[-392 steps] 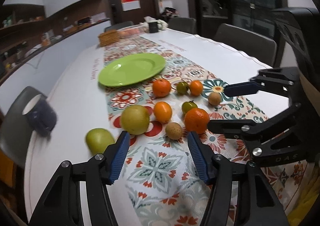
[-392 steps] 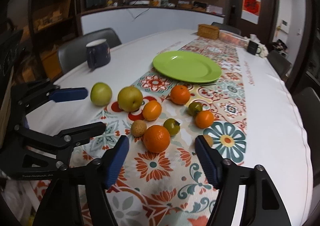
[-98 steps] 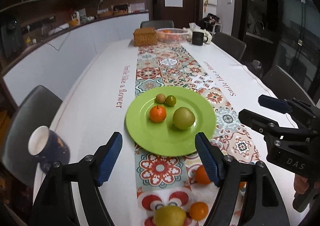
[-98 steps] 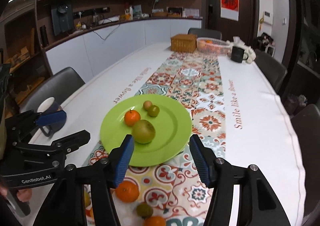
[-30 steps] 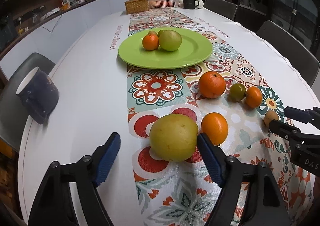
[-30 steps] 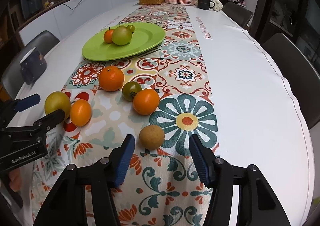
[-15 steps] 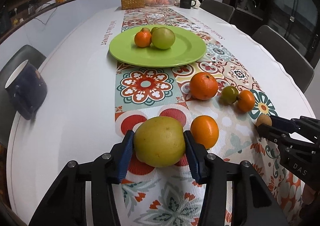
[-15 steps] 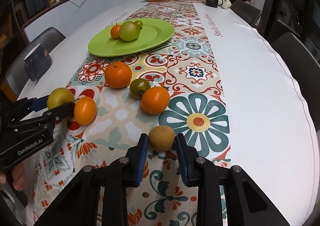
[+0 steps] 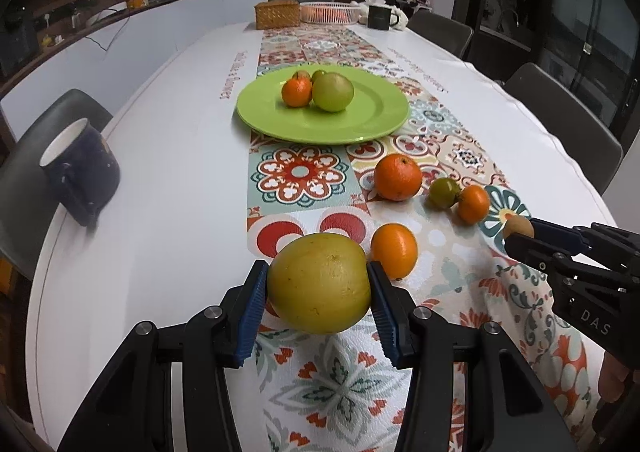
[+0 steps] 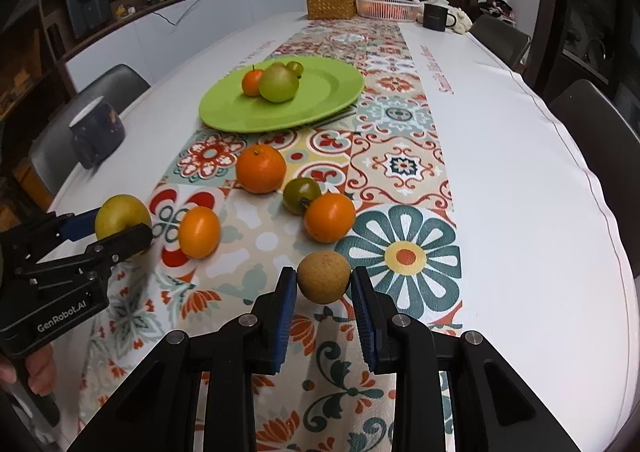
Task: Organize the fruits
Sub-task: 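Carry the yellow pear and brown fruit with both tools over the plate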
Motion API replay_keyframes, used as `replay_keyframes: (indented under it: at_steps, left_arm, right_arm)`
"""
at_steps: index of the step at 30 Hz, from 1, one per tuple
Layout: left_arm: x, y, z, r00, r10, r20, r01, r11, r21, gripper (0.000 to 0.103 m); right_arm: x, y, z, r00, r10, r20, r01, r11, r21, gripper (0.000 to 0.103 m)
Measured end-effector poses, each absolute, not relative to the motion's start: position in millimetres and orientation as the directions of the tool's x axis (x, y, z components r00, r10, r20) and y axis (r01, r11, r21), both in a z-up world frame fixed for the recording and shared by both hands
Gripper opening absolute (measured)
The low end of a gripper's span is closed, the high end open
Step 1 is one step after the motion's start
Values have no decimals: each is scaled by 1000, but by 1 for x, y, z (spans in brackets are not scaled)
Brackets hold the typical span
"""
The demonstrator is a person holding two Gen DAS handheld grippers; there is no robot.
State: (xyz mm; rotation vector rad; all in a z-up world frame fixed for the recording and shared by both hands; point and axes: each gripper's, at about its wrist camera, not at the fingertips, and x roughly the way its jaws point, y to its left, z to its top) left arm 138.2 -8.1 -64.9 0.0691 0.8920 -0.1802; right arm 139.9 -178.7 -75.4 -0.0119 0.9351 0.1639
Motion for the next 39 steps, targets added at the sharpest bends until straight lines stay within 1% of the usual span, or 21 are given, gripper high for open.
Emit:
replay_keyframes:
  at_steps: [13, 31, 39]
  left_arm:
    - [127, -12, -17, 693, -134, -708, 182, 983, -8, 49]
    - [161, -17, 31, 765, -123, -632, 177, 984, 23, 49]
    - [194, -17, 39, 769, -120, -628, 174, 984, 24, 49]
  right_arm:
    - [132, -177, -30, 667, 203, -717, -209, 975, 81, 29]
    - [170, -174, 27, 761, 238, -603, -264, 963, 47, 29]
    - [204, -167, 35, 763, 245, -599, -285, 958, 29, 29]
